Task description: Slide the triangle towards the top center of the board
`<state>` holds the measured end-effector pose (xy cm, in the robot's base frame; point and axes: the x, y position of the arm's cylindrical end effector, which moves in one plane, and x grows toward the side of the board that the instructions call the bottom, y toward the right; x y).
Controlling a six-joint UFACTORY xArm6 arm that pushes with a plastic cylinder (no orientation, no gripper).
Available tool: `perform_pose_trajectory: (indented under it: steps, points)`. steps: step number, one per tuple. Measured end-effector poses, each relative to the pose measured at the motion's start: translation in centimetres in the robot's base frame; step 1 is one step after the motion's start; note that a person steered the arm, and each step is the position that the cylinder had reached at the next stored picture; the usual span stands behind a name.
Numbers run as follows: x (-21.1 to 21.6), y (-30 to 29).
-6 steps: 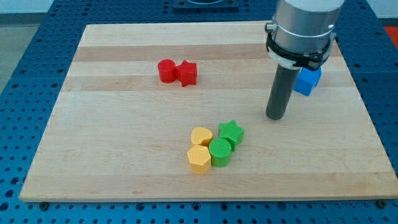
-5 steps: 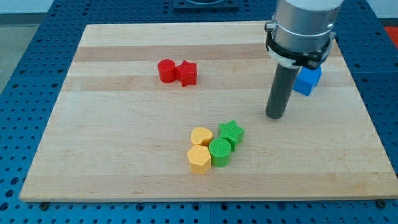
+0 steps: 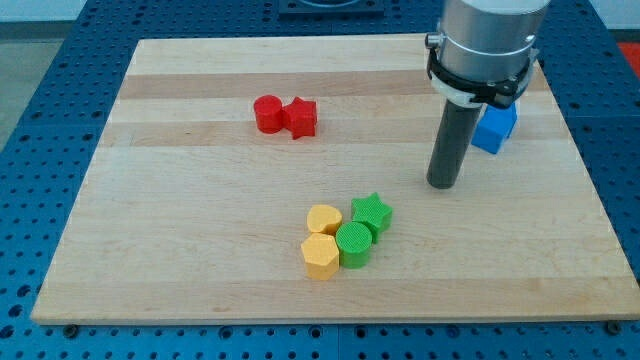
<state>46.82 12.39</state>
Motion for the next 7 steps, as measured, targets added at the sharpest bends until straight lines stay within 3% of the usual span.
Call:
perform_pose_trajectory:
  steps: [2, 4, 7]
  points:
    - [-0.6, 1.3]
    - [-1.5, 7.1]
    - [-6.6, 10.9]
